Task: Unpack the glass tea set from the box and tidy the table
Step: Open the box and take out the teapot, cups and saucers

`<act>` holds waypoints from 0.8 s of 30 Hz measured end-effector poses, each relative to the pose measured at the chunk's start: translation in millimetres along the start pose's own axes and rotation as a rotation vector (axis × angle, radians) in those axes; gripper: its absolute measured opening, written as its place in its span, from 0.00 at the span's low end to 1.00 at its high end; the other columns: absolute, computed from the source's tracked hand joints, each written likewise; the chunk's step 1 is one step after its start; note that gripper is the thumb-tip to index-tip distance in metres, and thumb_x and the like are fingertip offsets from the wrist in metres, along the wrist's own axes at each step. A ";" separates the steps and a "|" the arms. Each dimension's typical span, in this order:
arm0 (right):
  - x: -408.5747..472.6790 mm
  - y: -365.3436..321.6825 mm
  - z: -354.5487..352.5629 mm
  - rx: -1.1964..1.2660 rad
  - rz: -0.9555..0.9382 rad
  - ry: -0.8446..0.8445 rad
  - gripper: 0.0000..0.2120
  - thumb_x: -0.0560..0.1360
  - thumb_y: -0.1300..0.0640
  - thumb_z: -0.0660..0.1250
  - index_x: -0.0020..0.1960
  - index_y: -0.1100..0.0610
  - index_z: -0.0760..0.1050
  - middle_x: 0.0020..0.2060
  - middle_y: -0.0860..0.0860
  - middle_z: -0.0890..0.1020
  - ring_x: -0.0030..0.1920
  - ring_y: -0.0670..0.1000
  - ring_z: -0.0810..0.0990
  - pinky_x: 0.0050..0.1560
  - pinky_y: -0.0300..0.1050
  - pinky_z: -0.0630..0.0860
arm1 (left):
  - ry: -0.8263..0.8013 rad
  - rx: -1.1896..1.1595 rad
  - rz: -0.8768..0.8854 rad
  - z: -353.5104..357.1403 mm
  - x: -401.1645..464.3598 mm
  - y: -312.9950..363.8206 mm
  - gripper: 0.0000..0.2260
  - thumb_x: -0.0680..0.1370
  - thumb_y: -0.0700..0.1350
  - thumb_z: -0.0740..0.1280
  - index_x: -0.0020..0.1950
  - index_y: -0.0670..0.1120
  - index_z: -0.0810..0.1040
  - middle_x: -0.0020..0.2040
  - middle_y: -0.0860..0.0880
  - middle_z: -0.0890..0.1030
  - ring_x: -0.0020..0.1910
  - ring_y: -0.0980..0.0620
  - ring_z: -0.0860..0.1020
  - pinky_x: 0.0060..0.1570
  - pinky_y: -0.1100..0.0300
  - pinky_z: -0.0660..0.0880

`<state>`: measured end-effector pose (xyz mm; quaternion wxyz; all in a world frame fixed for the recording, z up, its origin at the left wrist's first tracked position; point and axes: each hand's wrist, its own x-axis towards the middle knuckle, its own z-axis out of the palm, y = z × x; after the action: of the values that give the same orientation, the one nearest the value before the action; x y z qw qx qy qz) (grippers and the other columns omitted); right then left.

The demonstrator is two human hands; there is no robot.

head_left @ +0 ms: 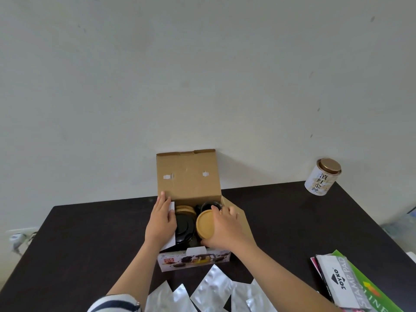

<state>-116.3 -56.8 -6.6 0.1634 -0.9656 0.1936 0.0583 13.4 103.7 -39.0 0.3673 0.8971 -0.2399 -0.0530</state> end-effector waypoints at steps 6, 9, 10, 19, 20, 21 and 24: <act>-6.8 7.8 -4.9 0.237 -0.030 0.076 0.47 0.60 0.38 0.75 0.72 0.48 0.57 0.67 0.49 0.64 0.67 0.53 0.59 0.62 0.49 0.66 | 0.010 0.016 0.000 -2.0 -1.1 -1.1 0.22 0.81 0.44 0.56 0.75 0.46 0.60 0.78 0.53 0.51 0.77 0.56 0.47 0.70 0.61 0.53; -15.3 21.3 -11.7 0.528 -0.034 0.168 0.46 0.61 0.41 0.78 0.72 0.46 0.58 0.64 0.45 0.63 0.63 0.46 0.62 0.59 0.41 0.65 | 0.013 0.029 0.000 -1.7 -1.8 1.9 0.22 0.81 0.44 0.56 0.76 0.47 0.59 0.78 0.53 0.51 0.76 0.56 0.47 0.70 0.60 0.53; -17.1 28.2 -13.9 0.607 -0.019 0.201 0.46 0.60 0.41 0.78 0.72 0.46 0.58 0.62 0.44 0.63 0.62 0.45 0.63 0.58 0.40 0.65 | 0.013 0.033 -0.002 -1.8 -1.8 2.8 0.22 0.81 0.44 0.56 0.76 0.47 0.59 0.78 0.54 0.51 0.76 0.56 0.47 0.70 0.60 0.53; -1.6 153.6 5.0 0.490 0.440 0.253 0.42 0.60 0.44 0.79 0.69 0.47 0.65 0.61 0.53 0.68 0.63 0.56 0.68 0.58 0.50 0.72 | 0.035 0.131 -0.059 -1.7 -3.4 10.3 0.22 0.81 0.45 0.57 0.75 0.48 0.60 0.78 0.55 0.51 0.76 0.56 0.50 0.70 0.55 0.62; 1.8 166.8 8.6 0.451 0.469 0.251 0.40 0.60 0.44 0.79 0.67 0.48 0.66 0.61 0.54 0.69 0.63 0.56 0.68 0.58 0.50 0.72 | 0.040 0.141 -0.065 -1.6 -3.3 11.0 0.22 0.81 0.45 0.57 0.75 0.48 0.61 0.78 0.56 0.51 0.76 0.56 0.51 0.70 0.54 0.64; 6.0 178.9 11.5 0.425 0.490 0.246 0.39 0.60 0.45 0.79 0.66 0.49 0.67 0.61 0.55 0.68 0.63 0.57 0.68 0.58 0.51 0.72 | 0.045 0.148 -0.072 -1.4 -3.1 11.9 0.22 0.80 0.45 0.57 0.75 0.48 0.61 0.78 0.56 0.52 0.76 0.56 0.52 0.69 0.54 0.65; 23.1 210.1 18.9 0.363 0.519 0.231 0.37 0.61 0.47 0.79 0.66 0.52 0.69 0.62 0.57 0.66 0.63 0.59 0.66 0.57 0.52 0.73 | 0.069 0.176 -0.071 -0.5 -3.3 13.1 0.22 0.80 0.45 0.57 0.75 0.49 0.62 0.77 0.56 0.53 0.76 0.57 0.53 0.66 0.58 0.63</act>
<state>-178.6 -241.7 -90.0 0.2892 -0.8396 0.4573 -0.0475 5.5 97.5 -30.0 0.2928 0.9352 -0.1989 -0.0137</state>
